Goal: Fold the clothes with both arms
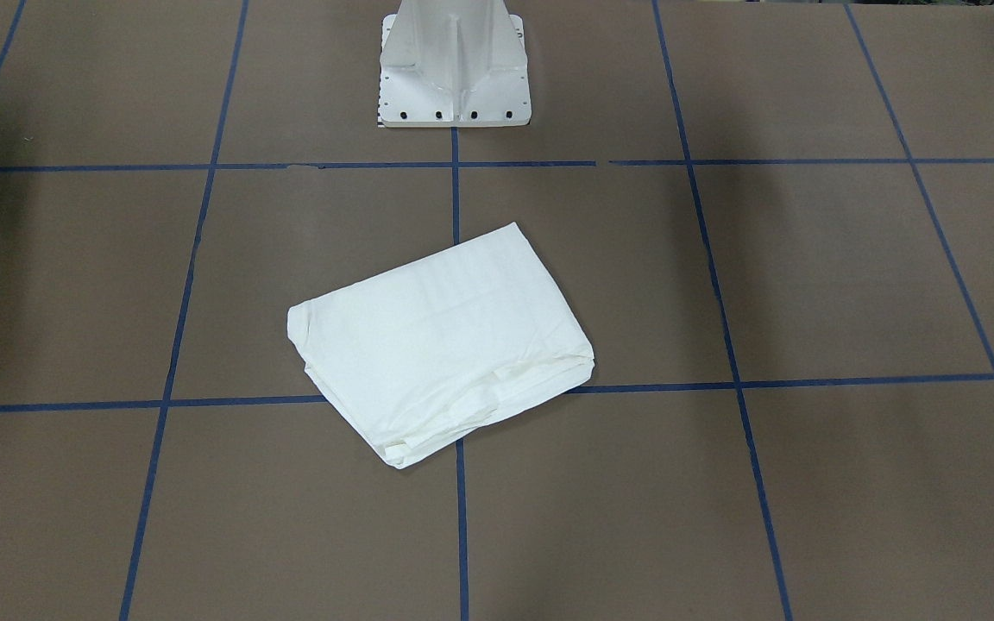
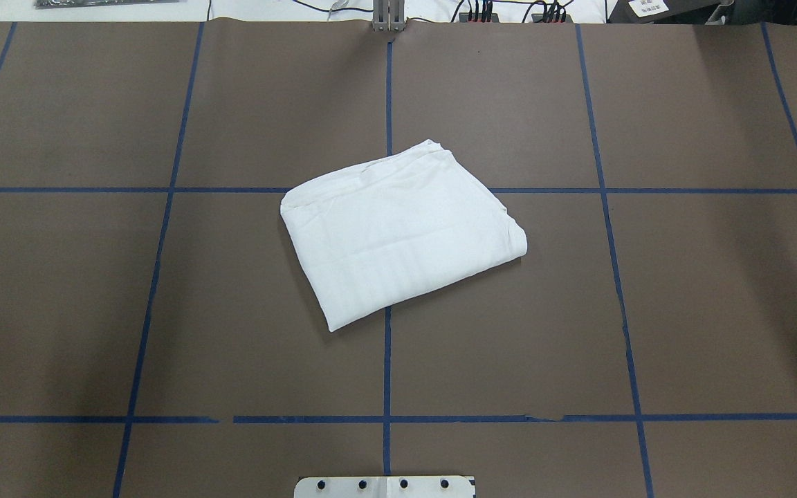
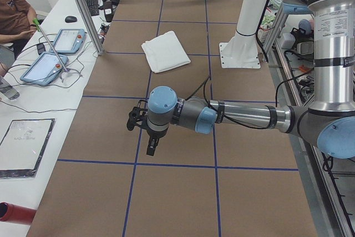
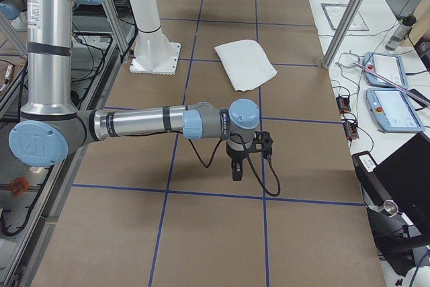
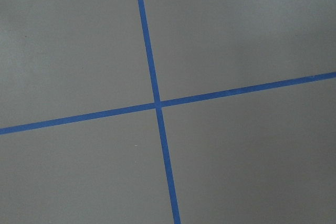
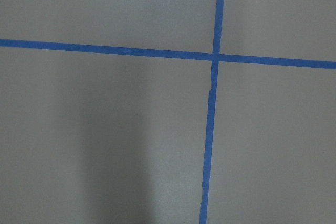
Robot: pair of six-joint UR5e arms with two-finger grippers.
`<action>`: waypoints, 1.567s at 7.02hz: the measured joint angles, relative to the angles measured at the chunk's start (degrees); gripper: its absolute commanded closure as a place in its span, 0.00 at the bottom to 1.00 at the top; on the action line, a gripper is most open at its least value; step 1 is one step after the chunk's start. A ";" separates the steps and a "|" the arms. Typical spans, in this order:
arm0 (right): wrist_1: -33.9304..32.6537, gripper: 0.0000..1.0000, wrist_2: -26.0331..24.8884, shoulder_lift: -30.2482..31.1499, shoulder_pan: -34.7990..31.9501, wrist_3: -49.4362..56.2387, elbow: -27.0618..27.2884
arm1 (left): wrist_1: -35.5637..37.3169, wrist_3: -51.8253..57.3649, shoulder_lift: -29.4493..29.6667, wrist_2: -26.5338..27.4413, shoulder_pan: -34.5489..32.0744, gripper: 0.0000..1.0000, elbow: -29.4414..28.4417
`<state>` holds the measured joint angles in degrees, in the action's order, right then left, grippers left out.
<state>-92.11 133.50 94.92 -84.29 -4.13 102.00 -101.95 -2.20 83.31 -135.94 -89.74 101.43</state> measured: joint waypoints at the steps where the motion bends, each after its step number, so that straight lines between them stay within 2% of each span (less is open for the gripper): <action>1: 0.00 0.00 0.00 0.05 0.00 0.00 0.01 | 0.00 0.00 0.01 -0.04 0.00 0.00 0.13; 11: 0.00 0.00 2.28 0.09 -0.10 0.08 0.83 | 0.08 0.00 -0.04 -0.33 0.00 0.00 0.62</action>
<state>-92.11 135.78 95.01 -84.39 -4.05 102.83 -101.87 -2.20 83.27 -136.27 -89.74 102.06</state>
